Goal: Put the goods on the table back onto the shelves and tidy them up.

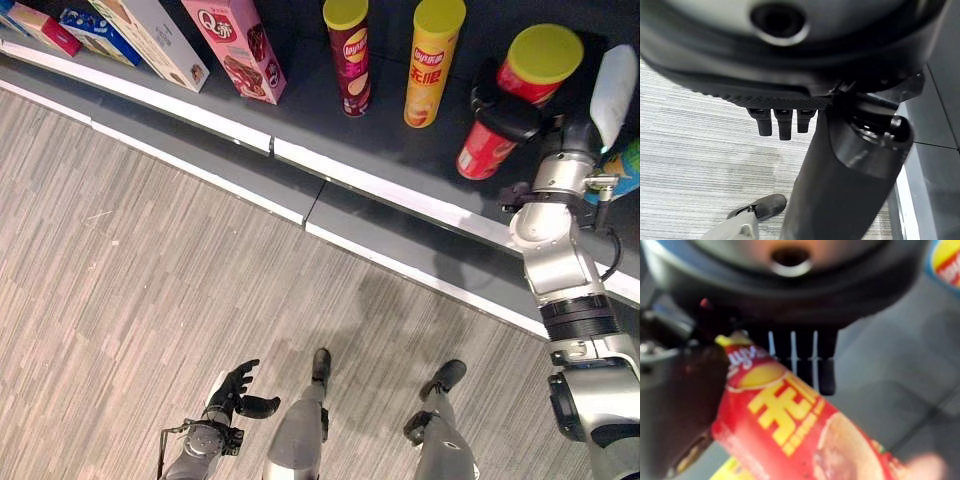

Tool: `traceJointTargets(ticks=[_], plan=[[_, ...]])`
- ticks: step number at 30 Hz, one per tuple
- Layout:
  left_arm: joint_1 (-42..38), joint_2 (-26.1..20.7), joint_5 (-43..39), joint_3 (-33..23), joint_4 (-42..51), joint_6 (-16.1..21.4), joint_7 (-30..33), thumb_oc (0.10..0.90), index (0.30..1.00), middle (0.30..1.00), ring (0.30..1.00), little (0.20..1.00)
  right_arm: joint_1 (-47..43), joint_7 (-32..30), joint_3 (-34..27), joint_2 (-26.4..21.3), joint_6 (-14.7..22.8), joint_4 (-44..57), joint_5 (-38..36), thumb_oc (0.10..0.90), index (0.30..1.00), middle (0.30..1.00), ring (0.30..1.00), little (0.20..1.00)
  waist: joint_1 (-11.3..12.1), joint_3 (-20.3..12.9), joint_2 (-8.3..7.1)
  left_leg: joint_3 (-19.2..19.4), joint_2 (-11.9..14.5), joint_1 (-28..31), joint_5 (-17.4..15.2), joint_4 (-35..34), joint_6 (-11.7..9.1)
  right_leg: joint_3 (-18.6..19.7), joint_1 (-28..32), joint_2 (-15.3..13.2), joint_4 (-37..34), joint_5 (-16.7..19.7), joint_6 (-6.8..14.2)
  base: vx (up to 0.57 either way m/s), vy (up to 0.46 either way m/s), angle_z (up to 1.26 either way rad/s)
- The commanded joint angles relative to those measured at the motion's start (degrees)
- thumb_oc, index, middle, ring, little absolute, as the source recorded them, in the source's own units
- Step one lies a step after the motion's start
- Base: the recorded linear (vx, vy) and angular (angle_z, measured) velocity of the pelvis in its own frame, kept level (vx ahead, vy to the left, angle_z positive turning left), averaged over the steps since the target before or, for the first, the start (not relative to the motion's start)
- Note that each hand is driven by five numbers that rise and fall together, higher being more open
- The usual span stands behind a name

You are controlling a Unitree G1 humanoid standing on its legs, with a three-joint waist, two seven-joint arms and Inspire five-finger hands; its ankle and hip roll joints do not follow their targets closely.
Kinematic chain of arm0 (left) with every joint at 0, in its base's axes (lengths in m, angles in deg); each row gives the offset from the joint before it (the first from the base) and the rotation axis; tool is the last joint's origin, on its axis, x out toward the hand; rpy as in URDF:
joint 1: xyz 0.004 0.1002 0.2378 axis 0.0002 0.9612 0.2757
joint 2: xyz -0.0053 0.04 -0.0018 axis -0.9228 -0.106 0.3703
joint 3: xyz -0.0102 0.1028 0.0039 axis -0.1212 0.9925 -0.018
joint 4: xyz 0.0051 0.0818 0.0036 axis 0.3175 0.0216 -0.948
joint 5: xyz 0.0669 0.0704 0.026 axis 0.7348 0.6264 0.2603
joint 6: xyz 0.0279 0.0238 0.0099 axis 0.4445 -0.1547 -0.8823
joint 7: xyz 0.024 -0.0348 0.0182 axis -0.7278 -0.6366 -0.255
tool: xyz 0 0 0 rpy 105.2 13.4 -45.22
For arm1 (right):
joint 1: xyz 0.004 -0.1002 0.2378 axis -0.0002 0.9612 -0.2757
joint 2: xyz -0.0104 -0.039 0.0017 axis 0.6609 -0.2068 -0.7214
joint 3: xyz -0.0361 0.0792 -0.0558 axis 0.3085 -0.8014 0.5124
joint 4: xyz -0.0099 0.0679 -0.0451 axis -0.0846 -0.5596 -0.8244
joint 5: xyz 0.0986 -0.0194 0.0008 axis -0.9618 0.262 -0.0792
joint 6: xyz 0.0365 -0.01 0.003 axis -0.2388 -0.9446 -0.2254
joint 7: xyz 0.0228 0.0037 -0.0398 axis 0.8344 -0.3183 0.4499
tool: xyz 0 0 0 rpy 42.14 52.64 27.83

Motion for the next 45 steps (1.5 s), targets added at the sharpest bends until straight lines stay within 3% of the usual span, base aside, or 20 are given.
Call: traceJointTargets(ticks=[1, 14, 21, 26, 27, 36, 42, 44, 45], plan=[[0.9, -5.4, -0.3, 3.1, -0.3, 2.5, 2.2, 0.800, 0.900, 0.900, 0.900, 0.900, -6.8, -5.9, 0.1, -2.8, 4.1, 3.2, 2.3, 0.400, 0.300, 0.300, 0.300, 0.300, 0.5, -3.7, -0.44, -0.2, 0.0, -4.9, 2.2, -1.9, 1.3, 2.8, 0.1, -5.6, 11.7, -11.2, 8.3, -0.02, -0.025, 0.04], [-0.8, -5.0, -3.2, 4.3, 2.8, 3.7, 3.1, 0.800, 0.900, 0.900, 0.900, 0.900, -10.4, -11.5, -0.6, -5.3, 3.8, -0.4, 1.1, 0.400, 0.300, 0.300, 0.300, 0.300, 1.3, -2.3, 3.58, -1.8, -1.4, -10.1, 3.5, -2.3, 1.0, 2.5, -4.9, -6.8, 12.4, -11.0, 8.5, -0.01, -0.007, 0.07], [-0.7, -5.3, -4.0, 4.1, 4.7, 4.3, 3.7, 0.800, 0.900, 0.900, 0.900, 0.900, -11.9, -12.7, 0.3, -7.1, 2.8, -1.5, 2.5, 0.400, 0.300, 0.300, 0.300, 0.300, 1.2, -2.6, 4.24, -2.5, -2.3, -10.5, 3.1, -2.5, 1.4, 3.4, -6.0, -7.1, 12.5, -10.8, 8.7, 0.01, 0.034, 0.03], [0.8, -4.7, -5.5, 3.7, 5.5, 4.8, 5.1, 0.800, 0.900, 0.900, 0.900, 0.900, -17.1, -13.0, 5.4, -10.6, 2.3, -5.5, 1.4, 0.400, 0.300, 0.300, 0.300, 0.300, 2.0, -2.3, 3.46, -4.2, -3.6, -10.6, 2.5, -2.6, 2.9, 8.0, -9.3, -6.5, 14.0, -11.3, 8.2, 0.01, 0.075, -0.26], [1.0, -4.5, -5.8, 3.5, 5.4, 4.7, 5.2, 0.800, 0.900, 0.900, 0.900, 0.900, -16.5, -12.8, 5.3, -10.4, 2.3, -5.4, 1.2, 0.800, 0.900, 0.900, 0.900, 0.900, 1.9, -2.4, 3.07, -4.5, -3.7, -10.3, 2.3, -2.6, 3.2, 8.6, -9.4, -6.2, 14.1, -11.4, 8.1, 0.01, 0.043, -0.22], [1.1, -4.7, -6.2, 3.5, 5.6, 4.9, 5.9, 0.800, 0.900, 0.900, 0.900, 0.900, -16.5, -10.9, 6.9, -7.5, 3.5, -6.3, -1.1, 0.800, 0.900, 0.900, 0.900, 0.900, 2.5, -2.0, 2.27, -4.5, -4.4, -10.3, 3.3, -2.6, 3.9, 9.1, -9.2, -5.7, 11.9, -8.9, 7.5, -0.03, 0.030, -0.08], [1.9, -4.2, -6.5, 3.6, 4.6, 4.7, 6.2, 0.800, 0.900, 0.900, 0.900, 0.900, -16.0, -10.4, 6.6, -5.7, 4.7, -7.7, -4.8, 0.800, 0.900, 0.900, 0.900, 0.900, 2.7, -2.0, 2.08, -5.5, -4.4, -10.5, 2.3, -2.6, 3.8, 9.9, -8.8, -5.3, 11.9, -10.4, 8.1, 0.04, -0.001, -0.03], [1.7, -4.2, -6.7, 3.9, 4.3, 4.7, 6.3, 0.800, 0.900, 0.900, 0.900, 0.900, -15.5, -10.1, 6.1, -5.0, 5.7, -8.6, -7.2, 0.800, 0.900, 0.900, 0.900, 0.900, 2.6, -1.5, 1.96, -5.2, -4.6, -11.1, 3.5, -2.6, 4.1, 9.3, -9.4, -5.4, 11.9, -9.1, 7.4, -0.04, 0.014, -0.01], [1.7, -4.2, -6.7, 3.9, 4.2, 4.7, 6.3, 0.800, 0.900, 0.900, 0.900, 0.900, -15.5, -10.0, 6.1, -5.0, 5.7, -8.6, -7.3, 0.800, 0.900, 0.900, 0.900, 0.900, 2.6, -1.8, 1.87, -5.6, -4.5, -10.7, 2.4, -2.6, 3.9, 10.0, -8.9, -5.2, 11.9, -10.4, 8.1, -0.07, 0.022, 0.01]])
